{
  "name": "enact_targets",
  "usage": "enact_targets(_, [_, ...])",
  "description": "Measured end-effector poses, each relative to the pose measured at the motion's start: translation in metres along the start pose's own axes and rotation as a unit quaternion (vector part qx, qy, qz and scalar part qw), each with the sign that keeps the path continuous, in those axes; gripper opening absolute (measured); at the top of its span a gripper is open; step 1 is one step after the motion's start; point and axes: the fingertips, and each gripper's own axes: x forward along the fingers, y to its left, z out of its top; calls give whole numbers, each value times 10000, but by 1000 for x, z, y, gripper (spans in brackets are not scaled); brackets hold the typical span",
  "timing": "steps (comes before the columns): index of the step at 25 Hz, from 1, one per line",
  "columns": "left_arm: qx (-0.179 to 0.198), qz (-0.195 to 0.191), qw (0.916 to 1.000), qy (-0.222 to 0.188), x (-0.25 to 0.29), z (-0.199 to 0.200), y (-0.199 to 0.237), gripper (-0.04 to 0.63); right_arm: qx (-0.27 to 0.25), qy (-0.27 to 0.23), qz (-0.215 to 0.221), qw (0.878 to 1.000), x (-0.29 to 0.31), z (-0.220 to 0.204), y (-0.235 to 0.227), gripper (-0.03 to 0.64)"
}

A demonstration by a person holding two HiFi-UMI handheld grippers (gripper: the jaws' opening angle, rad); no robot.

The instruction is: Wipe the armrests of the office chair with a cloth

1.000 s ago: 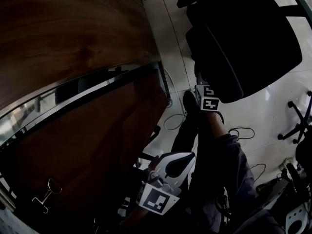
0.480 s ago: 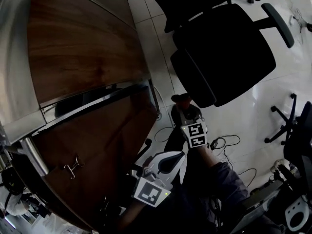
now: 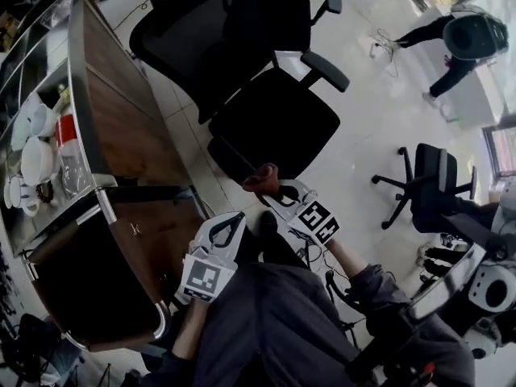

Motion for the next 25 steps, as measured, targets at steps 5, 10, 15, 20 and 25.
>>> enact_targets(5, [355,-377,9986,-92,19,31,-18,17,-385,-294,-375,9981,-55,58,-21,46])
enact_targets(10, [377,-367,9986,52,42,42,-31,17,-334,-401,-443,9977,-87,69,-47,46])
enact_targets(15, [474,-235,9983,261,92,57,-50,17,-383,-469,-462,9971,-121,65,-99,46])
enact_targets(20, [578,92,9972,471,149,76,-63,17,-435,-481,-411,9970,-154,59,-156,46])
enact_targets(25, [537,234,9975,390,202,101,-81,17,-602,-468,-318,9966,-181,55,-205,44])
